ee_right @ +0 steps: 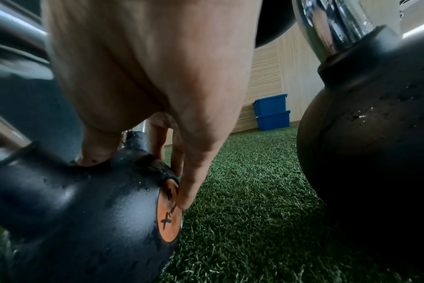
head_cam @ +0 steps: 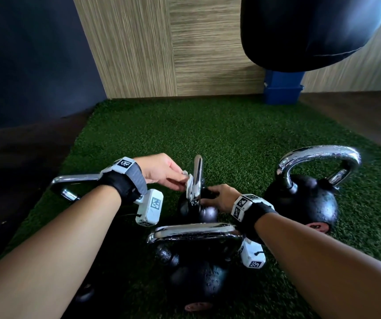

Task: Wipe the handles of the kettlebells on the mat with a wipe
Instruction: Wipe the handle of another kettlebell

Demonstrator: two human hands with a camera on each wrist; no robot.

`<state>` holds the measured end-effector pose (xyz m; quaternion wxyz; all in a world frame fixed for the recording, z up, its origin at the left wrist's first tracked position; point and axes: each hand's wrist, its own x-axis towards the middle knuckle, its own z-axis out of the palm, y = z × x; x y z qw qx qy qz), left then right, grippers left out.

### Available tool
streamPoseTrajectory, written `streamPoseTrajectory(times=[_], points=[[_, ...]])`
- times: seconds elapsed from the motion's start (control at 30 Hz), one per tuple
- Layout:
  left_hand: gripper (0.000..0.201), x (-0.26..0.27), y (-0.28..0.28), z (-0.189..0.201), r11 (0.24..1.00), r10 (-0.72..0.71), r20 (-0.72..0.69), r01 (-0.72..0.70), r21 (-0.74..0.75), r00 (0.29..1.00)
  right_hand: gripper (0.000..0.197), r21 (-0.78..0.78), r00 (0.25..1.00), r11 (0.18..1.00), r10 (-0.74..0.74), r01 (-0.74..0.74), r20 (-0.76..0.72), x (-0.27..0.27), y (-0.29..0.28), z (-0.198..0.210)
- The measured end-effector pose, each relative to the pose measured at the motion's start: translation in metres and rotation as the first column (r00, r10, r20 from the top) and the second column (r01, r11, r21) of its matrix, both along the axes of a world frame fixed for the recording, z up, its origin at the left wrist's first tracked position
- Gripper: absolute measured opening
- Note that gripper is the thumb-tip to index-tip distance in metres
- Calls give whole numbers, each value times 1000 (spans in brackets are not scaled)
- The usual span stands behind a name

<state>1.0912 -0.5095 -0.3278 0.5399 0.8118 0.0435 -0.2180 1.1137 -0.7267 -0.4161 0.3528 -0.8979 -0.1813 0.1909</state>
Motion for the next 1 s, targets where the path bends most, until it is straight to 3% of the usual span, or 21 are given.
streamPoseTrajectory(times=[0.17, 0.33, 0.5, 0.73, 1.0], points=[[12, -10, 1, -2, 997, -75, -13, 74, -22, 997, 44, -20, 1000, 1000, -2, 3, 16, -1, 1, 2], [15, -20, 1, -2, 975, -215, -29, 217, 54, 976, 43, 5, 1000, 1000, 1, -1, -2, 0, 1, 1], [12, -26, 0, -17, 977, -204, 24, 202, 70, 979, 47, -2, 1000, 1000, 0, 0, -19, 0, 1, 3], [19, -41, -6, -50, 997, -72, 145, 72, 0, 987, 43, 5, 1000, 1000, 11, -11, -12, 4, -3, 1], [23, -41, -12, -64, 947, -90, 223, 14, 322, 971, 49, -197, 996, 977, 84, -82, 4, 9, 8, 16]])
